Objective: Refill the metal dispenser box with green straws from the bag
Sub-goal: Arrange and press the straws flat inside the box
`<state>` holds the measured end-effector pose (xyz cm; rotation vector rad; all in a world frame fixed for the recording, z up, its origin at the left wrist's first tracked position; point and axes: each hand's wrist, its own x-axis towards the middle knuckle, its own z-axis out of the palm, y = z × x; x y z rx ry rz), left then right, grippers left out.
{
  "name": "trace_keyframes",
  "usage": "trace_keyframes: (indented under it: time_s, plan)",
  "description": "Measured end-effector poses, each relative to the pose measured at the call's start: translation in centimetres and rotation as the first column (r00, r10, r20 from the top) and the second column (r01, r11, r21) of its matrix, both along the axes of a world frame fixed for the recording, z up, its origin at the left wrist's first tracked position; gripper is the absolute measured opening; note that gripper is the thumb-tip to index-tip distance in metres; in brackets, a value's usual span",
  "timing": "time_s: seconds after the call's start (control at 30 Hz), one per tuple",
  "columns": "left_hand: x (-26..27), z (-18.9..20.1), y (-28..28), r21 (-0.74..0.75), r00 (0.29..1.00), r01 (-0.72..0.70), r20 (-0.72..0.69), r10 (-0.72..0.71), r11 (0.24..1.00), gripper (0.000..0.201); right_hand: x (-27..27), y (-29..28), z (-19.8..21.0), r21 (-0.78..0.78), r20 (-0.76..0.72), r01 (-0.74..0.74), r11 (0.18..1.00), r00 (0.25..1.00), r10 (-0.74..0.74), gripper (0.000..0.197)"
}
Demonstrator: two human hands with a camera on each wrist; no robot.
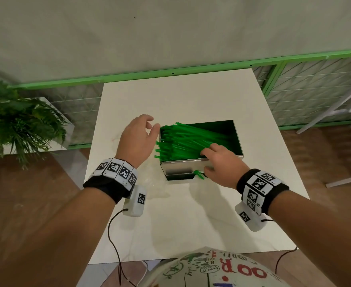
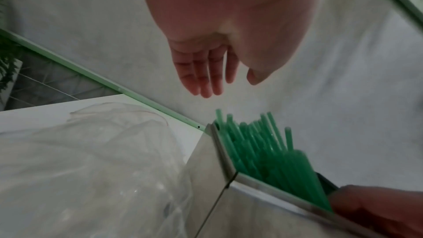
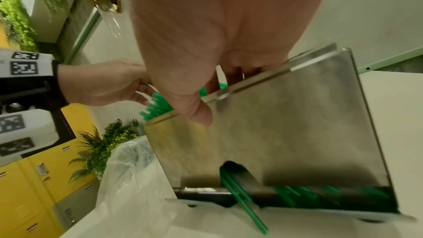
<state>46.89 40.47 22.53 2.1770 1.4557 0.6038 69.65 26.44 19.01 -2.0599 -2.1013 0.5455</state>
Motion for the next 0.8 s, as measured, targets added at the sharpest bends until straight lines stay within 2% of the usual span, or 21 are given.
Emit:
trace_keyframes:
  time_s: [0.1,0.17,0.37,0.5,0.63,0.8]
  plan:
    - [0.1,-1.4,-1.0,-0.158,0.99,0.0,-0.14,-0.022,0.987,0.046,0.0,-0.3,-0.6,0.002,0.017,0.002,1.0,1.0,-0.002,0.036]
    - [1.0,-2.0,-2.0,-0.204,0.985,0.011,-0.169,-0.046,0.979,0.046,0.0,-0.4,-0.9,0.008,0.009,0.013,1.0,1.0,-0.013,0.04]
    - [3.4,-2.0,-3.5,-0.129,0.988,-0.005,-0.154,-0.015,0.992,0.031,0.6,-0.5,-0.8,0.074,-0.154,0.108,0.991,0.983,-0.096,0.052]
    - [3.8,-1.8,-3.1,-0.233,0.992,-0.006,-0.12,-0.023,0.973,0.031,0.8,-0.4,-0.9,0.071,-0.192,0.138,0.988,0.974,-0.122,0.052]
    - [3.6,-0.8,-2.4,-0.397,1.0,-0.024,-0.012,0.021,0.917,0.019,0.7,-0.4,-1.1,0.071,-0.197,0.148,0.986,0.971,-0.132,0.049]
    - [2.2,0.8,-1.8,-0.35,0.999,-0.018,0.02,0.027,0.937,0.018,0.9,-0.4,-1.1,0.066,-0.209,0.151,0.986,0.969,-0.134,0.047]
